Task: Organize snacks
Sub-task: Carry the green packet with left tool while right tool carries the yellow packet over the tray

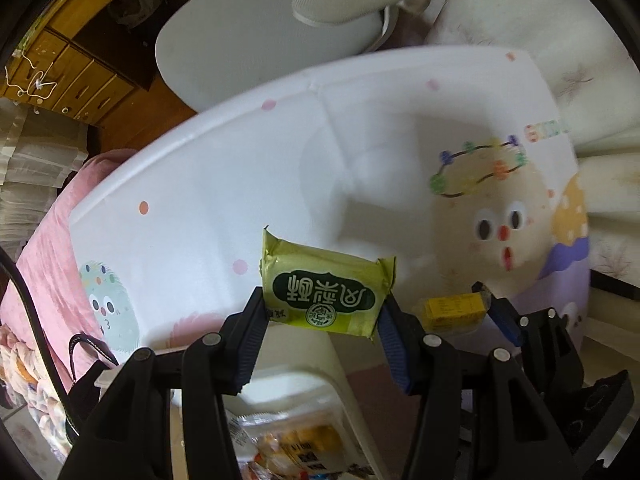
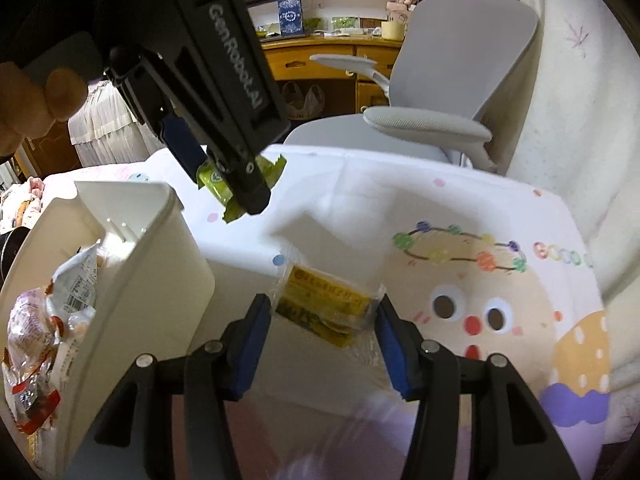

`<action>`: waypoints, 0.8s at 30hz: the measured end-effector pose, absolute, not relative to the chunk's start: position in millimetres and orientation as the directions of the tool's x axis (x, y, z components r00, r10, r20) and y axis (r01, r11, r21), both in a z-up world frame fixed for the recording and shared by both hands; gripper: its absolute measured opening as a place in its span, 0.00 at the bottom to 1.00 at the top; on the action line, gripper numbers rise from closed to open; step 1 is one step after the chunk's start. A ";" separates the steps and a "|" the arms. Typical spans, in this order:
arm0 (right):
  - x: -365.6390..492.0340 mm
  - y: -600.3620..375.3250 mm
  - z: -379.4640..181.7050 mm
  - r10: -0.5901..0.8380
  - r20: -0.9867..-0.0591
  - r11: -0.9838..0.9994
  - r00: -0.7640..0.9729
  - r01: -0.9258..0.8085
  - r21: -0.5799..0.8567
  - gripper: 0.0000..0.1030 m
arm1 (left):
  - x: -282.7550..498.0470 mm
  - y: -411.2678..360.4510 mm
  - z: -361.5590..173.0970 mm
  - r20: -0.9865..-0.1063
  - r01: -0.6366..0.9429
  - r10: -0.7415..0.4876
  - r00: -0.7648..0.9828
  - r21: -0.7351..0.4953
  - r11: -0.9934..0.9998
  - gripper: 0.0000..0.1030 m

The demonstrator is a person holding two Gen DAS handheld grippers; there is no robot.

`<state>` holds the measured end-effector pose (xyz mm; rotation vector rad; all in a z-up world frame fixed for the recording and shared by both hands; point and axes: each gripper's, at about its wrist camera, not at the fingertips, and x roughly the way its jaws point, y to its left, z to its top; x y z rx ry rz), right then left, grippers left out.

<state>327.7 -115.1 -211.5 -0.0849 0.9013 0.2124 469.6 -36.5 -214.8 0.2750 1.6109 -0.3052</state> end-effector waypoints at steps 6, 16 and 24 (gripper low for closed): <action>312.8 -117.9 -182.1 0.134 -0.767 0.979 0.628 -0.204 0.004 0.51 | 450.3 -30.7 -176.6 -0.999 0.368 -0.042 -0.020 -0.047 0.929 0.50; 269.6 -96.0 -127.3 0.173 -0.724 0.973 0.667 -0.230 0.021 0.51 | 402.3 5.1 -110.8 -0.994 0.348 -0.081 0.067 -0.053 0.936 0.50; 231.8 -59.3 -110.1 0.243 -0.723 0.955 0.647 -0.292 0.060 0.51 | 349.8 50.8 -91.6 -0.990 0.288 -0.120 0.080 -0.092 0.953 0.50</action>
